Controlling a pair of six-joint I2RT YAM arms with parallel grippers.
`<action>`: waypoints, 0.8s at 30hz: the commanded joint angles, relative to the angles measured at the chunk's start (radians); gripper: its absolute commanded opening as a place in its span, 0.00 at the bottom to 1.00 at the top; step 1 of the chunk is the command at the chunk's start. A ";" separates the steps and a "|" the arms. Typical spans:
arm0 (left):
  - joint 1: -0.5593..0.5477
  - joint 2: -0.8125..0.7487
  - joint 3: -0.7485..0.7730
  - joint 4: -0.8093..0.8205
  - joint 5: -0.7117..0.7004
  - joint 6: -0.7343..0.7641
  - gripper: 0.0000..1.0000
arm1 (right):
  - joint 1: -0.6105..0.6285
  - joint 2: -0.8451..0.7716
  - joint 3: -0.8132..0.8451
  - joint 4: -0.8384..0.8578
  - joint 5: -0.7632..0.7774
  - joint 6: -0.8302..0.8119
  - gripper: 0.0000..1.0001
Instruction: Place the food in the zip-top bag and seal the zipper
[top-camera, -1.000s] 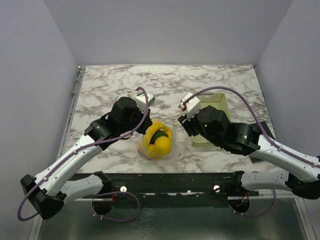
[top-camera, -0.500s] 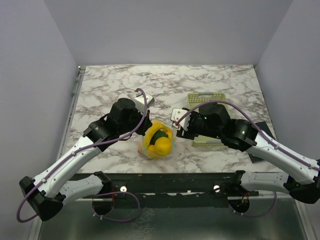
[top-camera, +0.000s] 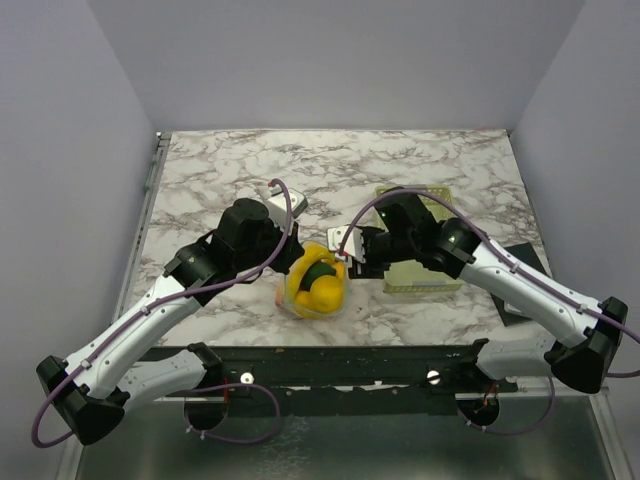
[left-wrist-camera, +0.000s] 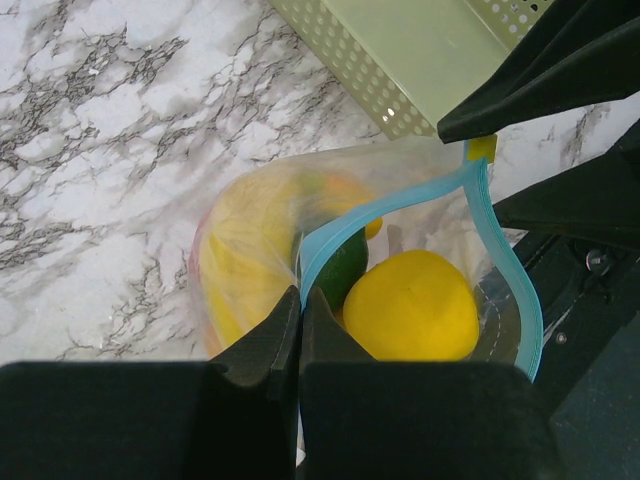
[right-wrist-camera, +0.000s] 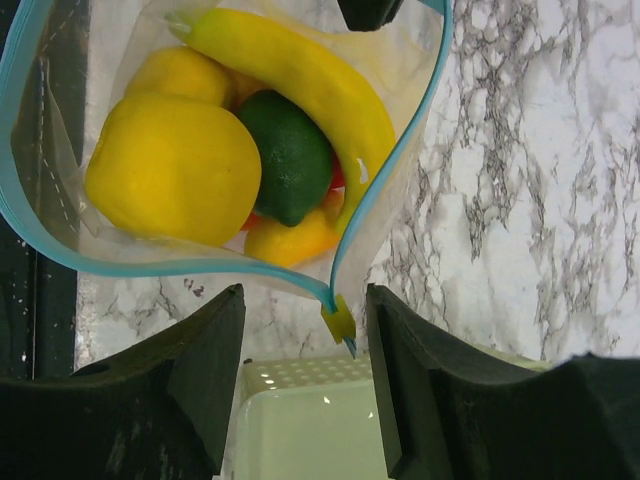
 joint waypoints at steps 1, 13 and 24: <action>0.004 -0.018 -0.013 0.001 0.029 -0.008 0.00 | -0.014 0.032 0.041 -0.011 -0.080 -0.037 0.55; 0.004 -0.030 -0.021 -0.016 0.033 0.000 0.00 | -0.032 -0.006 0.003 0.022 -0.018 0.012 0.12; 0.004 -0.069 -0.005 -0.044 0.063 0.025 0.03 | -0.030 -0.077 0.004 0.031 -0.064 0.171 0.01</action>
